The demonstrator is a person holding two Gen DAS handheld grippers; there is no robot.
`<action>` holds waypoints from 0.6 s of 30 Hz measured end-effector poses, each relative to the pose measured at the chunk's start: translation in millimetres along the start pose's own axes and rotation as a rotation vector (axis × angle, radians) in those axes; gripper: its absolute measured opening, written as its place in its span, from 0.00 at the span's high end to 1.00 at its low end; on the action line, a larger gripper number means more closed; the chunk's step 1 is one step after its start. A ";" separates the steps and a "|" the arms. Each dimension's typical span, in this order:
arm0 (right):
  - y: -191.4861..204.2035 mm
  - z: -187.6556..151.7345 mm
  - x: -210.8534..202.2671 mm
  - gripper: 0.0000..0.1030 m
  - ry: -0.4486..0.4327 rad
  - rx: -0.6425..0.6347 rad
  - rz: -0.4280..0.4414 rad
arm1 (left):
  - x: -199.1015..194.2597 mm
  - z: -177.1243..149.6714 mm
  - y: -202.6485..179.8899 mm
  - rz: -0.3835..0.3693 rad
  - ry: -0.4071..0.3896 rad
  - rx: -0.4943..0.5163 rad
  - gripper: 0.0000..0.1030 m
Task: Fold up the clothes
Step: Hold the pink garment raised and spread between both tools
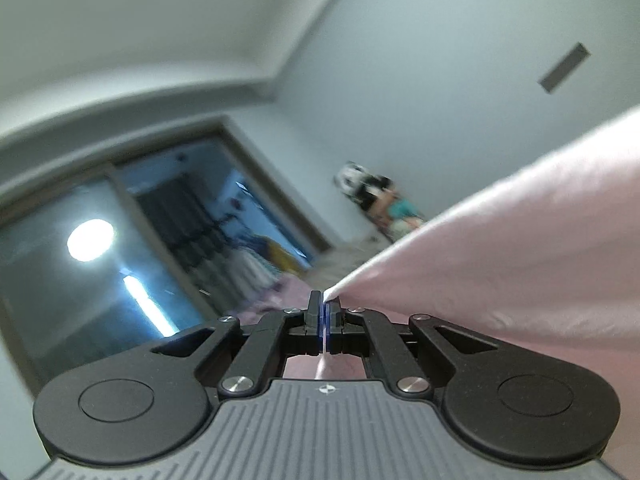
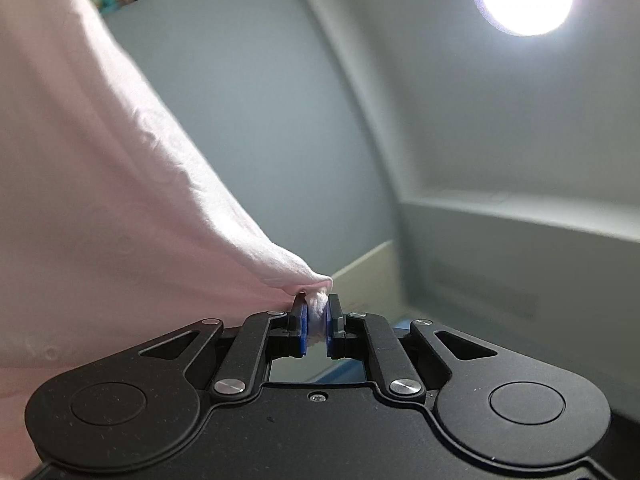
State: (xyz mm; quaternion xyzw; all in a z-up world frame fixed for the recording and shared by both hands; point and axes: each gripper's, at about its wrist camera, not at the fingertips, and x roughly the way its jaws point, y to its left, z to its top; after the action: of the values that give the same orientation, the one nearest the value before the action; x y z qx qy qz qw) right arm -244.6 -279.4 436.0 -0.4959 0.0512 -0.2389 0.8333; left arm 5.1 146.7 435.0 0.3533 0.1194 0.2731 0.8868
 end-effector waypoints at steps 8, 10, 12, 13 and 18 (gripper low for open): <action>108.6 -85.2 36.0 0.94 0.126 0.024 0.173 | 32.8 -75.9 -78.3 -0.159 0.092 -0.020 1.00; 131.0 -98.7 49.5 0.94 0.149 0.028 0.205 | 43.6 -93.0 -101.0 -0.194 0.126 0.005 0.99; 155.5 -113.1 67.3 0.94 0.177 0.040 0.239 | 53.6 -104.8 -120.0 -0.217 0.147 0.028 1.00; 165.6 -117.2 76.3 0.94 0.191 0.052 0.255 | 60.9 -109.4 -127.7 -0.234 0.163 0.024 0.99; 225.1 -125.9 126.9 0.94 0.237 0.051 0.292 | 78.9 -132.9 -171.0 -0.286 0.228 0.028 1.00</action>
State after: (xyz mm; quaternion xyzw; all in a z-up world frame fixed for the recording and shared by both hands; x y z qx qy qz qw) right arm -95.2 -348.7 200.4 -0.4304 0.2145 -0.1735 0.8594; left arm 84.6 163.3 219.3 0.3117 0.2721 0.1809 0.8922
